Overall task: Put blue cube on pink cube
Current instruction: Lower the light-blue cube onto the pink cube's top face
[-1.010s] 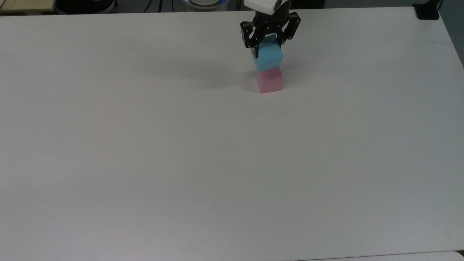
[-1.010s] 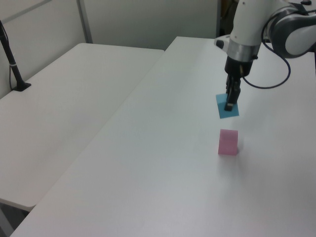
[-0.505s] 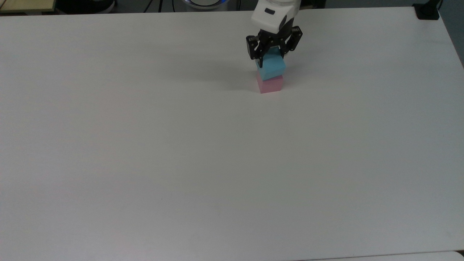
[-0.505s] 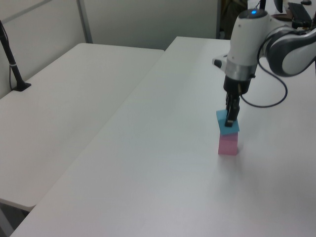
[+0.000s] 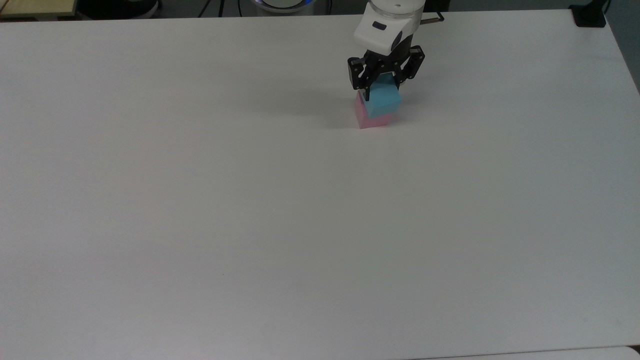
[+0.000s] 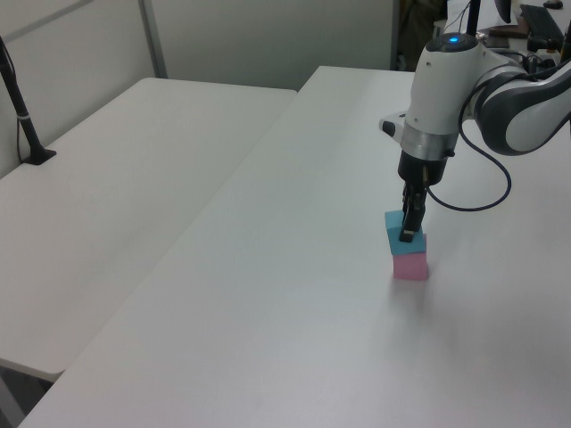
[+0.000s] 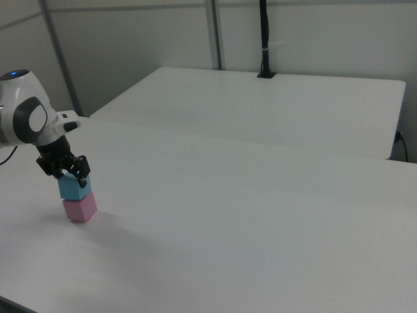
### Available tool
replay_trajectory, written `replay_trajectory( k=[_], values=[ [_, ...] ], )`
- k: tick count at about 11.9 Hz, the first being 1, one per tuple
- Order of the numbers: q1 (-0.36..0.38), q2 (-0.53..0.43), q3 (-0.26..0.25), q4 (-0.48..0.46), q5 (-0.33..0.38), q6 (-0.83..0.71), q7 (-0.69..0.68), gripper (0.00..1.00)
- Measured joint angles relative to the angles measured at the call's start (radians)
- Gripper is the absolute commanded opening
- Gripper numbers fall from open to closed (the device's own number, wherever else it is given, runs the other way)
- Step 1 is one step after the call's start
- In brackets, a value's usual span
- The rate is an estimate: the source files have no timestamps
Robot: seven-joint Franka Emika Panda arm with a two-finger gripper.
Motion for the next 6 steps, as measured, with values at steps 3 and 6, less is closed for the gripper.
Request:
replay_trajectory(
  k=[3,6],
  values=[
    [0.000,0.009,0.000,-0.001,0.000,0.000,0.008,1.00],
    [-0.001,0.010,0.000,0.006,0.000,-0.009,0.055,1.00]
  ],
)
